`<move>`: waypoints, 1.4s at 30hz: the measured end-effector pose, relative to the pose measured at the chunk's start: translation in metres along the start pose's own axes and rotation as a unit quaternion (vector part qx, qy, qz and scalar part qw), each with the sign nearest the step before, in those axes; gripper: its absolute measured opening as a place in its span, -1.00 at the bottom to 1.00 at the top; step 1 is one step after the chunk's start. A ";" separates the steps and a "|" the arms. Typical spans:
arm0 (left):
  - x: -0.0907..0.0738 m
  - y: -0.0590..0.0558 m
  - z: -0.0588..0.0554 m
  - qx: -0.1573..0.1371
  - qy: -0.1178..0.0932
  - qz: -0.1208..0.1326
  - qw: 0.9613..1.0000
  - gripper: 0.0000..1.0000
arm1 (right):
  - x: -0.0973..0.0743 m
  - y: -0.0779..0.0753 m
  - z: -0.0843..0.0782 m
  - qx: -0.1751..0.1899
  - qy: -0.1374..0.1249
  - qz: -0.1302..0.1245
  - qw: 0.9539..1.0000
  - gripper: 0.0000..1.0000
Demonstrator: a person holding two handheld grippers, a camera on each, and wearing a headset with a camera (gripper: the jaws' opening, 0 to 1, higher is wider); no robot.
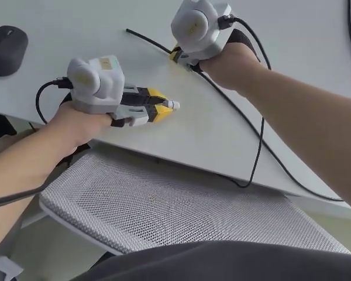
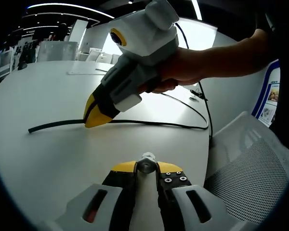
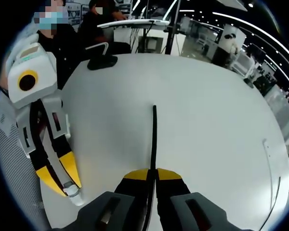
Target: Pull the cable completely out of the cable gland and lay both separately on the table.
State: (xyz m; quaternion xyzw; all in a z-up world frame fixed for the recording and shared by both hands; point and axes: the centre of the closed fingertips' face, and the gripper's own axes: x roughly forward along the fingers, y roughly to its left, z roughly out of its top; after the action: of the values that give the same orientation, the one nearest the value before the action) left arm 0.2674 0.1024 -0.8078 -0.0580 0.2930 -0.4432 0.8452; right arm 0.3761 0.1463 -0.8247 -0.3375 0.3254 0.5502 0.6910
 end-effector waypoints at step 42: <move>0.000 0.000 -0.008 0.129 0.089 0.033 0.987 -0.67 | -0.003 0.004 0.003 -0.044 0.020 -0.011 0.999 -0.98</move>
State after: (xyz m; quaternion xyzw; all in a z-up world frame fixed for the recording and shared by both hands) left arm 0.2629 0.1036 -0.8144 0.1006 0.3091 -0.4529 0.8302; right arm 0.3717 0.1474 -0.8209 -0.3822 0.3110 0.5490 0.6751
